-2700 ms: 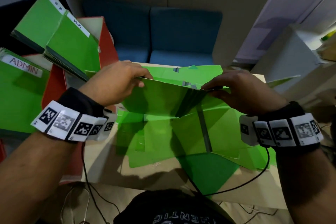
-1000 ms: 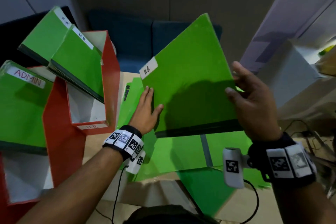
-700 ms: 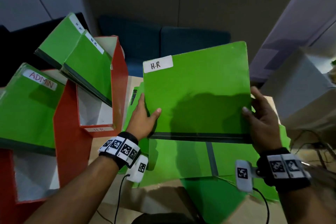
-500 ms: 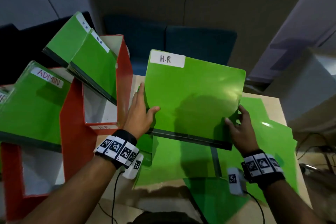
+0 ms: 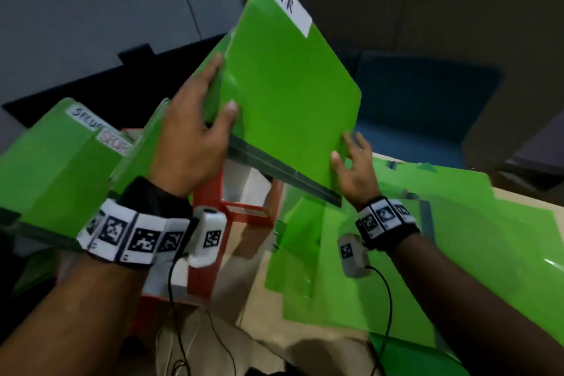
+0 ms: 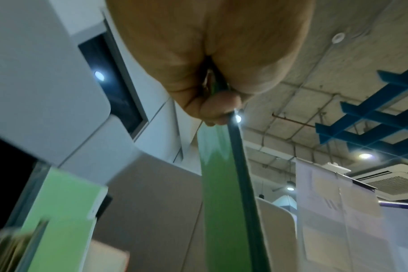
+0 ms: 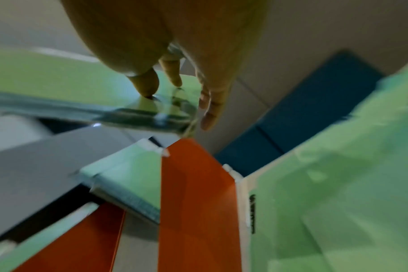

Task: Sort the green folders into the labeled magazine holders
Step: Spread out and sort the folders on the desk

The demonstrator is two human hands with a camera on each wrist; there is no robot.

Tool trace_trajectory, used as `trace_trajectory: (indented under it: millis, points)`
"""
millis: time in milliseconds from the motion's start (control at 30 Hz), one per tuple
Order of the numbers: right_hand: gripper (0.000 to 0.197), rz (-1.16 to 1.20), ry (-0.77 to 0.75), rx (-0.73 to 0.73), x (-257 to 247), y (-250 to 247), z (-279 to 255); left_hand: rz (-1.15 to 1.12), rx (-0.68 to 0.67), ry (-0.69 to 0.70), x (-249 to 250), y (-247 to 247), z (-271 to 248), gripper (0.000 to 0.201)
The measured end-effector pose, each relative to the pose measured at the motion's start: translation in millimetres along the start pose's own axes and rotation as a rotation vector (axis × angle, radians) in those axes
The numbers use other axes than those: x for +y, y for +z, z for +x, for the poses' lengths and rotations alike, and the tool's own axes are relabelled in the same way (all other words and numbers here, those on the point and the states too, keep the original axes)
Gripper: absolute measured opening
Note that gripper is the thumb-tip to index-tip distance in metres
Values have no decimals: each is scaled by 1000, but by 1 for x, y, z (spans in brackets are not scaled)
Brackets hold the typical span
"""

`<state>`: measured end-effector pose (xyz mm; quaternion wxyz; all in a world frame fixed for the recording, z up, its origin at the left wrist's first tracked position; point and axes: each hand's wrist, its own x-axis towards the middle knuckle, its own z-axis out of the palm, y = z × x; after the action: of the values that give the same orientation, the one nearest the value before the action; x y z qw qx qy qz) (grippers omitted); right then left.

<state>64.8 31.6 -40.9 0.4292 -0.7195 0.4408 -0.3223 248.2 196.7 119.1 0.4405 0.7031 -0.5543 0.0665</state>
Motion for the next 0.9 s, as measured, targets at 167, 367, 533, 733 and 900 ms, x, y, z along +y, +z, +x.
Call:
trace_trajectory:
  millis: [167, 367, 533, 733, 900]
  points:
    - [56, -29, -185, -230, -61, 73, 40, 184, 38, -71, -21, -55, 40, 57]
    - [54, -25, -362, -421, -90, 132, 48, 281, -17, -240, -75, -76, 74, 60]
    - [59, -12, -283, -485, -84, 161, 53, 345, -173, -195, -101, -27, 91, 59]
    - [64, -30, -96, -476, -57, 185, 73, 304, -323, -257, -132, 29, 107, 61]
    - [70, -59, 56, -437, -42, 206, 81, 383, -465, -359, -146, 50, 106, 51]
